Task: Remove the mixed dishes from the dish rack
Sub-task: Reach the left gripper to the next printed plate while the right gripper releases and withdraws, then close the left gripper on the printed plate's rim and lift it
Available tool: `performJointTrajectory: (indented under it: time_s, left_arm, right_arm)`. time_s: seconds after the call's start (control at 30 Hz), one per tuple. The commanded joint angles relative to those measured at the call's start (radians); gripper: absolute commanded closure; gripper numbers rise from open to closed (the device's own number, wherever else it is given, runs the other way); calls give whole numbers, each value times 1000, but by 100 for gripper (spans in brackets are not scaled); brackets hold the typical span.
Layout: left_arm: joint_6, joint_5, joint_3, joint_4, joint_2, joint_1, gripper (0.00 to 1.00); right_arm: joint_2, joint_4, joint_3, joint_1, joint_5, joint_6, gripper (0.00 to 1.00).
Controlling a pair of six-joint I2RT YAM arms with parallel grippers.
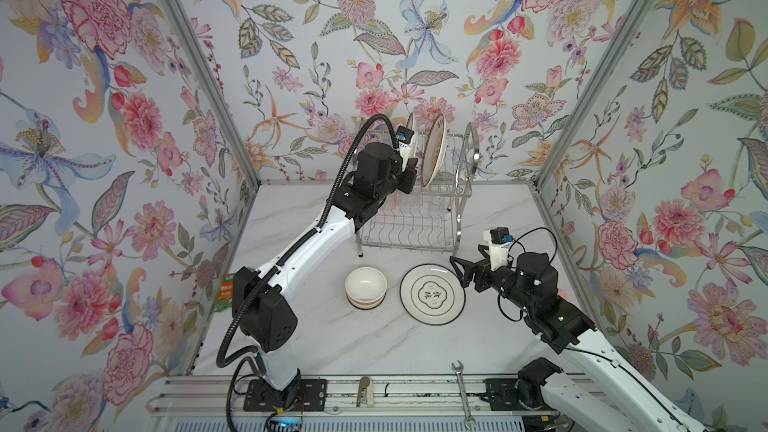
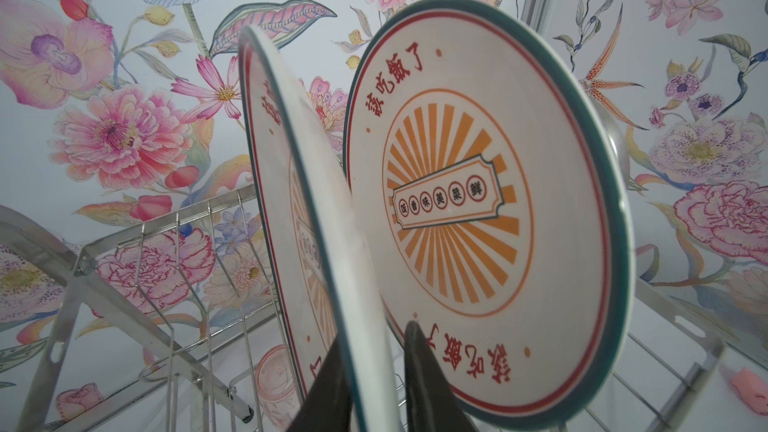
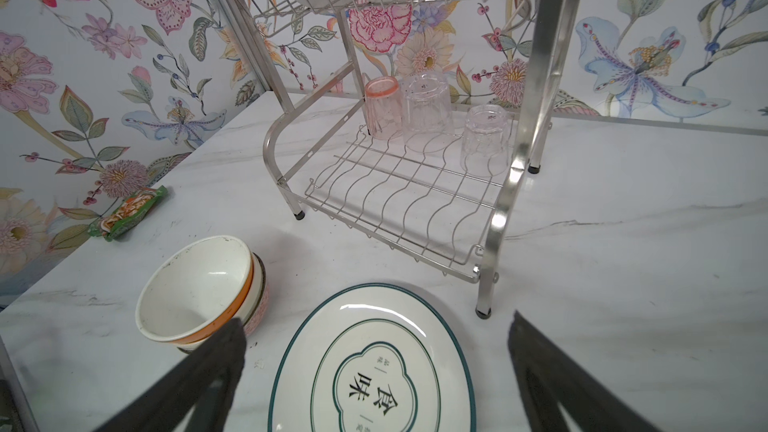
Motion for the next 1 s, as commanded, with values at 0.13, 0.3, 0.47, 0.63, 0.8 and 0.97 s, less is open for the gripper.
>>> performJointTrajectory:
  time_s: [0.13, 0.3, 0.47, 0.63, 0.8, 0.97]
  left_arm:
    - [-23, 7, -25, 37, -44, 11, 80]
    - [-44, 6, -39, 63, -61, 11, 83]
    - [-54, 6, -58, 91, -69, 11, 88]
    - [-64, 17, -56, 101, -69, 11, 94]
    - [-69, 18, -56, 103, -73, 11, 96]
    - [-82, 15, -55, 116, -82, 11, 99]
  right_arm:
    - [8, 52, 23, 5, -38, -6, 1]
    - [7, 70, 17, 5, -39, 7, 1]
    - [-2, 72, 12, 3, -50, 9, 1]
    - [-8, 87, 3, 2, -52, 5, 1]
    - [-4, 89, 5, 2, -57, 7, 1]
    - [-7, 91, 0, 2, -60, 4, 1]
